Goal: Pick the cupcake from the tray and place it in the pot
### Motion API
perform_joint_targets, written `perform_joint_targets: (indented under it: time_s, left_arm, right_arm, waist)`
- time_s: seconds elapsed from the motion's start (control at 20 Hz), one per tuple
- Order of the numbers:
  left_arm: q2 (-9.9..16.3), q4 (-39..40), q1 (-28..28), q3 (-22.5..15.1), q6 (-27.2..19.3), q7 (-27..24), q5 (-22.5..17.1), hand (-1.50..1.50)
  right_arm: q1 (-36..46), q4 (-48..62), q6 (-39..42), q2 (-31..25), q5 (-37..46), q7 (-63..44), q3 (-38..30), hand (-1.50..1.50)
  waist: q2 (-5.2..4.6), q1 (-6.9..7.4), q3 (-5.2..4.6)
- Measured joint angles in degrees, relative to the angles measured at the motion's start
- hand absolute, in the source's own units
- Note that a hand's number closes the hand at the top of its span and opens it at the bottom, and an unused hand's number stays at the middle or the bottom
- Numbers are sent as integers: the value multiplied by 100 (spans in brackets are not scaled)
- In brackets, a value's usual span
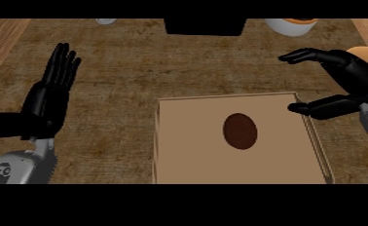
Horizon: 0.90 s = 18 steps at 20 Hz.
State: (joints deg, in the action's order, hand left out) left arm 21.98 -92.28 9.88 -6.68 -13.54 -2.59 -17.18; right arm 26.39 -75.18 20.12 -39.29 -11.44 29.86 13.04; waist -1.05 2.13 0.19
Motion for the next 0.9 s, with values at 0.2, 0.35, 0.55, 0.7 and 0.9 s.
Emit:
perform_joint_targets:
  time_s: [0.2,0.35,0.55,0.7,0.9]
  left_arm:
    - [-82,65,214,87,-84,167,-52,0]
    - [-110,278,461,167,-86,239,-57,0]
    - [-144,360,507,222,-65,255,-50,0]
    - [-210,467,540,271,-100,222,-13,0]
    - [-219,566,577,374,-12,210,7,0]
  right_arm:
    - [158,534,408,-315,530,1242,30,-150]
    - [343,765,286,-547,1089,1553,207,-150]
    - [553,626,241,-817,1709,1484,581,-150]
    - [611,355,205,-884,2169,1387,904,-150]
    - [692,-161,410,-758,2492,833,1106,-150]
  waist:
    - [20,-32,0]
    - [34,-75,-6]
    - [70,-116,-16]
    - [85,-152,-18]
    - [104,-192,-21]
